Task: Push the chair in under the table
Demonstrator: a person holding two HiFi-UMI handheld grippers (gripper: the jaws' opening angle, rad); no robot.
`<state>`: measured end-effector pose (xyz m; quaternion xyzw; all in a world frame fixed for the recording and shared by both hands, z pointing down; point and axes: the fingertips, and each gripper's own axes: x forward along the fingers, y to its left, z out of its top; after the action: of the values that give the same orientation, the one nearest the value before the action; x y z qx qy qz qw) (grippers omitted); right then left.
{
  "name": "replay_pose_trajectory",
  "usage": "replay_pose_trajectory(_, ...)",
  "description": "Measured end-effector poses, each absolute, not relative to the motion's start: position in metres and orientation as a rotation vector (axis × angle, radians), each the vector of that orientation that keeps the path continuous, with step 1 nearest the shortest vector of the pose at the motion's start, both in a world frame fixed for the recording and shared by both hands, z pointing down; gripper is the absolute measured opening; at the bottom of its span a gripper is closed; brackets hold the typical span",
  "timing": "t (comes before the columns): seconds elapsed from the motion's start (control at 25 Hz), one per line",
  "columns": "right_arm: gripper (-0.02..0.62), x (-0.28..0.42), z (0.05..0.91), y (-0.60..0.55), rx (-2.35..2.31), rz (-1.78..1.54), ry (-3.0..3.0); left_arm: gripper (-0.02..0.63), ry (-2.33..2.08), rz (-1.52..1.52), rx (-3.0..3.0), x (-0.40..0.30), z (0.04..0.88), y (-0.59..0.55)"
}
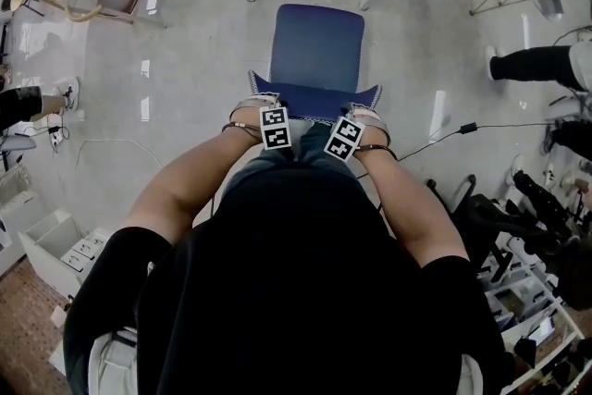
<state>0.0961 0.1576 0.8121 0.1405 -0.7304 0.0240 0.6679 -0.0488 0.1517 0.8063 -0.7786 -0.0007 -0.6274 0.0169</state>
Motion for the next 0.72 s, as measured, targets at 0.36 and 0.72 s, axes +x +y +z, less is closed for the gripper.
replay_pose_trajectory(0.36, 0.133, 0.107, 0.795, 0.112, 0.305, 0.012, -1.722, 0.216, 0.132, -1.961, -2.461, -0.037, 0.787, 0.108)
replay_pose_trajectory(0.72, 0.140, 0.137, 0.791, 0.062, 0.307, 0.003, -1.726, 0.238, 0.276, -1.949, -2.506, -0.007, 0.782, 0.064)
